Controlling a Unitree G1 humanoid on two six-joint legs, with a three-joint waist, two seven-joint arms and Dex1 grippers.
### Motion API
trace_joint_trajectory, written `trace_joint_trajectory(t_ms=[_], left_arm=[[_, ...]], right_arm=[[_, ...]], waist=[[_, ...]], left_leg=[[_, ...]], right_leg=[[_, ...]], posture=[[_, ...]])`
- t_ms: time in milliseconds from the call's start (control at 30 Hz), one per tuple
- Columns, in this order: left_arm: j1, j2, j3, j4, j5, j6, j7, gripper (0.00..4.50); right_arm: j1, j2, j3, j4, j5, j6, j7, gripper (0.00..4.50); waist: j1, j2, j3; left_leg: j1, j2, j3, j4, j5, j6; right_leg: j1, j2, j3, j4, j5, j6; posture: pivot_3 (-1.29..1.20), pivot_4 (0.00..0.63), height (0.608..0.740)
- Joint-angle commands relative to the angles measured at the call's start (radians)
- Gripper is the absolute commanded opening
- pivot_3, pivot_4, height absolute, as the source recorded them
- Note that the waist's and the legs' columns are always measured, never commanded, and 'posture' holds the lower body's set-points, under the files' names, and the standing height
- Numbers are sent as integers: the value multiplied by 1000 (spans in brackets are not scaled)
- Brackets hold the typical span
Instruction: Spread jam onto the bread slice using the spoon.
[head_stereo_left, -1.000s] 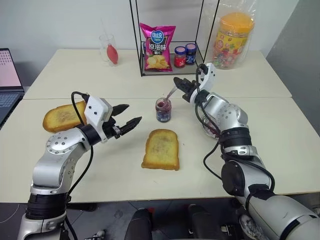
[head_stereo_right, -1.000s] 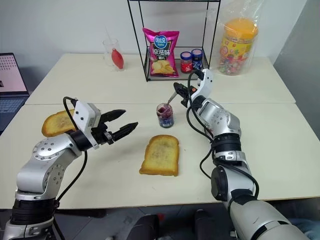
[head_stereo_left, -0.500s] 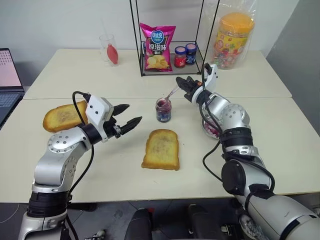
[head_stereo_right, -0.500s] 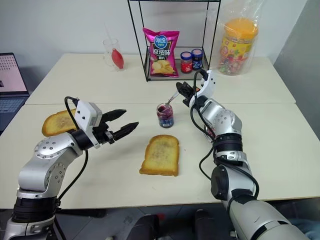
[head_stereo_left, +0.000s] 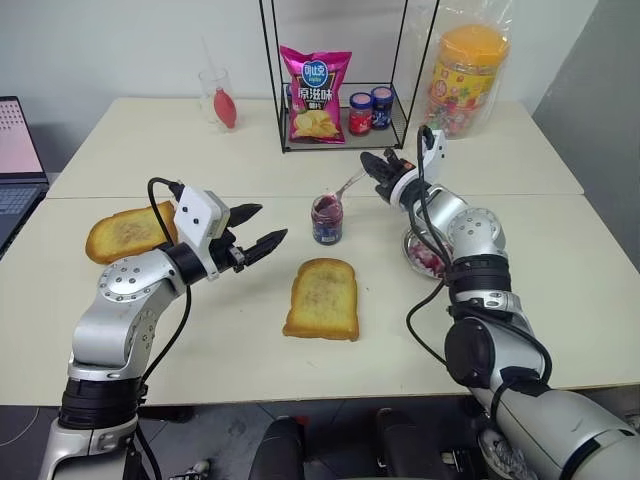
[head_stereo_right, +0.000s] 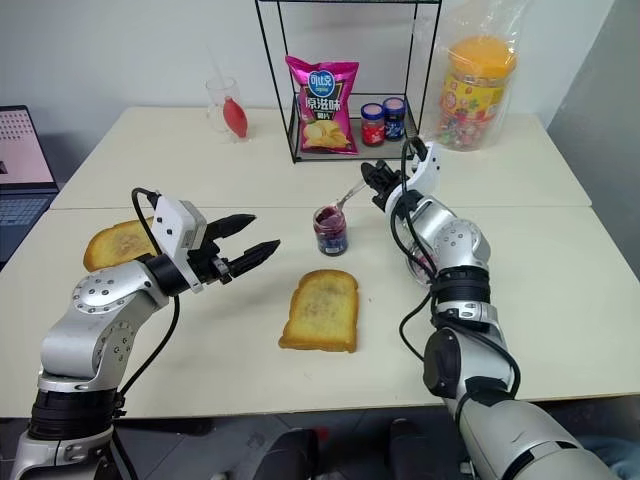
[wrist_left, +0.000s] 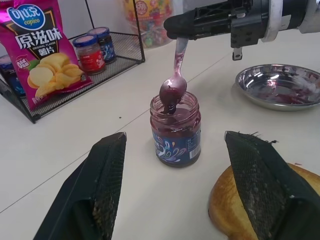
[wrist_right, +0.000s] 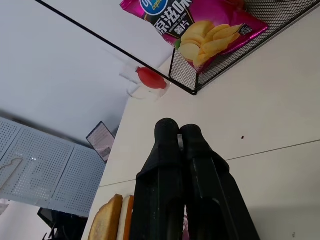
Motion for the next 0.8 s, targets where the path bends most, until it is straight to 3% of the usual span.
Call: trace_joint_trajectory(t_ms=[33, 433, 733, 800], left_arm=[[-17, 6, 13, -8, -2, -21, -8, 3281], [1, 26, 33, -20, -20, -14, -45, 3281], [125, 117, 97, -133, -112, 56, -124, 3281], [177, 143, 123, -167, -112, 49, -145, 3281]], right_arm=[[-33, -4, -19, -33, 38, 5, -13, 8], [-44, -16, -67, -92, 127, 61, -67, 8], [33, -1, 0, -421, 272, 276, -119, 8], [81, -21, 74, -542, 283, 336, -91, 8]], waist=[[0, 0, 0], [0, 0, 0], [0, 0, 0], [-1, 0, 0]], left_leg=[[0, 0, 0, 0, 0, 0], [0, 0, 0, 0, 0, 0], [-2, 0, 0, -3, 0, 0], [-2, 1, 0, -3, 0, 0]], right_leg=[[0, 0, 0, 0, 0, 0], [0, 0, 0, 0, 0, 0], [-3, 0, 0, 0, -1, -1], [-3, 0, 0, 0, -1, -1]], posture=[[0, 150, 740], [0, 150, 740], [0, 150, 740], [0, 150, 740]])
